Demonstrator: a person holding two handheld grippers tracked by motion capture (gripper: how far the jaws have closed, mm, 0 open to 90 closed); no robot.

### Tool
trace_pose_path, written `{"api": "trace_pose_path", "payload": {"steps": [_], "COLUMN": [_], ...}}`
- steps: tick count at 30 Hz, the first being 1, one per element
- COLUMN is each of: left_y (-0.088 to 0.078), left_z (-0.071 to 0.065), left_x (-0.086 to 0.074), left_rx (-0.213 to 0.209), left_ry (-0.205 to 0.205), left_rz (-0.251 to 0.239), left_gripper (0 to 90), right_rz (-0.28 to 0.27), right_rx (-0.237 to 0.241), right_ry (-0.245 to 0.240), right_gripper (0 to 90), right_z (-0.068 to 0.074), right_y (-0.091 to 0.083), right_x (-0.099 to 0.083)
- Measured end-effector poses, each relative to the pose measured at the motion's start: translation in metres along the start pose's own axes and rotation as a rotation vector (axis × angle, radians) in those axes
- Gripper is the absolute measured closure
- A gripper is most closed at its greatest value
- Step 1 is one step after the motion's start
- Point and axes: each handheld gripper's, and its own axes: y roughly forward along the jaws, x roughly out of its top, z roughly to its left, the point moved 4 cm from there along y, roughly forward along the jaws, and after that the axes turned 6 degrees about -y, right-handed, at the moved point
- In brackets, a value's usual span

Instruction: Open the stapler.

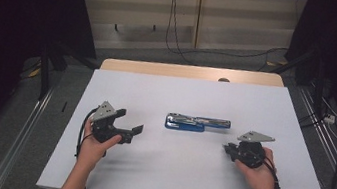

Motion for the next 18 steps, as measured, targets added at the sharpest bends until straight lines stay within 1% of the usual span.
{"api": "trace_pose_path", "payload": {"steps": [5, 7, 10, 12, 15, 18], "left_y": [0.000, 0.000, 0.001, 0.001, 0.001, 0.000], "left_z": [0.000, 0.000, 0.000, 0.000, 0.000, -0.001], "left_x": [0.000, 0.001, 0.001, 0.001, -0.001, -0.002], "left_rx": [0.002, 0.003, 0.002, 0.005, 0.009, 0.008], "left_ry": [-0.001, -0.002, 0.001, 0.003, 0.004, -0.002], "left_rz": [-0.001, -0.001, -0.001, 0.003, 0.014, 0.014], "left_gripper": [7.0, 7.1, 7.0, 7.1, 6.9, 6.8], "right_rz": [-0.020, -0.024, -0.033, -0.037, -0.048, -0.057], "right_rx": [0.030, 0.031, 0.044, 0.048, 0.063, 0.080], "right_ry": [0.004, -0.008, -0.011, -0.026, -0.033, -0.050], "right_gripper": [79.4, 79.4, 79.4, 79.4, 79.4, 79.4], "right_z": [0.001, 0.000, -0.001, -0.002, -0.003, -0.004], "right_y": [-0.002, -0.004, -0.006, -0.008, -0.010, -0.011], "right_x": [0.010, 0.014, 0.022, 0.027, 0.034, 0.042]}}
